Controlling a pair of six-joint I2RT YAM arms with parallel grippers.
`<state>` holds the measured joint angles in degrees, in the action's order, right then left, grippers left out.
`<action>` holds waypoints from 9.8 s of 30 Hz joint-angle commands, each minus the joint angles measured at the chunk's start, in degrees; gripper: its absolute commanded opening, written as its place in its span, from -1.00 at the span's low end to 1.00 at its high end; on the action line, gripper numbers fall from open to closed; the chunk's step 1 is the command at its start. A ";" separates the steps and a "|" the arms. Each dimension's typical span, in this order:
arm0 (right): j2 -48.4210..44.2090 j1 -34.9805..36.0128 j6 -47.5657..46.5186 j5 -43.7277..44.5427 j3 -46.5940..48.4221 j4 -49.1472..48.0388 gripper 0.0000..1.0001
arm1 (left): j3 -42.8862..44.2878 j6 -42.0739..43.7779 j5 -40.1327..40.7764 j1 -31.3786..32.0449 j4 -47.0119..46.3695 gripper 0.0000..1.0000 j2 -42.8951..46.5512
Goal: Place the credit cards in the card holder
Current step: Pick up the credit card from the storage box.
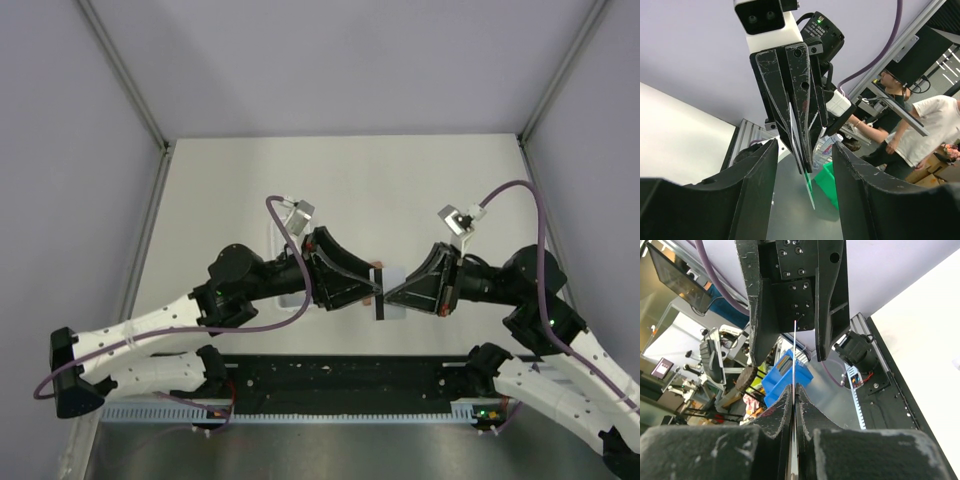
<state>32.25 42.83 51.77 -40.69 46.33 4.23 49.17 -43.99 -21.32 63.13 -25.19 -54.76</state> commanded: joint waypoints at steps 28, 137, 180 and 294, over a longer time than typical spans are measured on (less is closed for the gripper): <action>-3.25 -0.38 -8.97 10.36 3.68 12.03 -0.69 | -0.21 3.47 6.20 1.29 0.49 -1.00 1.33; -4.30 -1.35 -1.59 26.97 -27.08 -10.04 -1.00 | -31.50 -22.89 -2.06 -7.76 -69.65 -0.87 -30.05; -14.67 -1.34 -5.27 45.17 -15.21 10.27 0.32 | -22.63 -75.37 12.36 -11.28 0.06 -1.00 7.13; -7.46 -1.34 -1.58 25.04 -24.00 -4.32 -0.01 | -27.55 -38.72 -6.89 -8.91 -57.69 -1.00 -31.55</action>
<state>25.65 41.50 49.69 -14.87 22.37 1.91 21.85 -80.62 -26.46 54.26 -71.37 -85.32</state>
